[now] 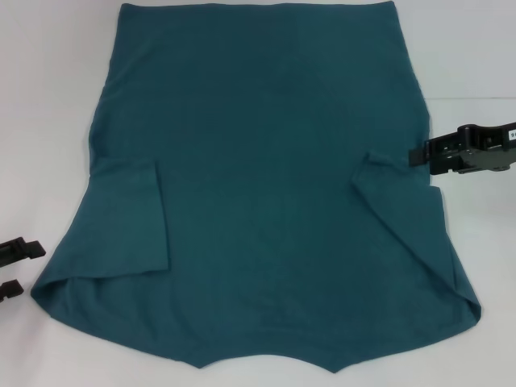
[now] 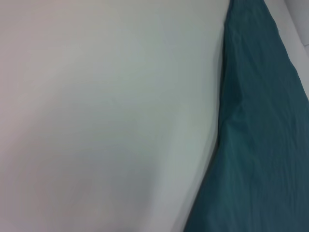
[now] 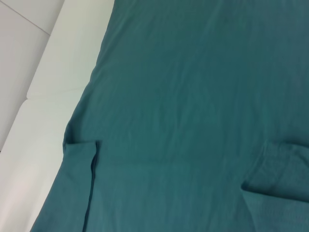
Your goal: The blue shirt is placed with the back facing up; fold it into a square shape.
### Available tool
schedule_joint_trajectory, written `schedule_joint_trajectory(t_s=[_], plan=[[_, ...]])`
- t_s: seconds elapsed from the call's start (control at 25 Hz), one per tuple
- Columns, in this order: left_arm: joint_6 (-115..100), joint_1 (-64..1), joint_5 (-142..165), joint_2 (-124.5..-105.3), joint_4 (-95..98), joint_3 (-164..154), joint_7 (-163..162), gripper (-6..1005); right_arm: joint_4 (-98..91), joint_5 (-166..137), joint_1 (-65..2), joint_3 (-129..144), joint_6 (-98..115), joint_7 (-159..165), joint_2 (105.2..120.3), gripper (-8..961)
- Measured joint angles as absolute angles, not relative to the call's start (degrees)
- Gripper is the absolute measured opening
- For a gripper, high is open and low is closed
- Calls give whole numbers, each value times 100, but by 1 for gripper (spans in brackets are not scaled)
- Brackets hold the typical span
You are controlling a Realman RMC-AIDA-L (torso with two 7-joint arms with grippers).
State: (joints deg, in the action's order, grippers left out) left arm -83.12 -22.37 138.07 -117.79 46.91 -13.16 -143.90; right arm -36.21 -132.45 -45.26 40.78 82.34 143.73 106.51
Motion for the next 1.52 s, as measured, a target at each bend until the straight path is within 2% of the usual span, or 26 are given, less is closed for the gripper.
schedule_joint_trajectory(t_s=[0.6,1.16,1.52], plan=[[-8185,-2277,13815,-11795,4413,-1463,-14238,884,-3621,-13245,-4526,4078,8236,14395,10661,562],[-8241,-2765,13758,-11804,3989,-1954,-13992,887,-3621,-13245,-4508,3996,8255,14369,10661,557],[-8221,-2816,13774,-11783,3995,-1951,-14059,886,-3621,-13245,-4482,3918,8246,14356,10653,557]])
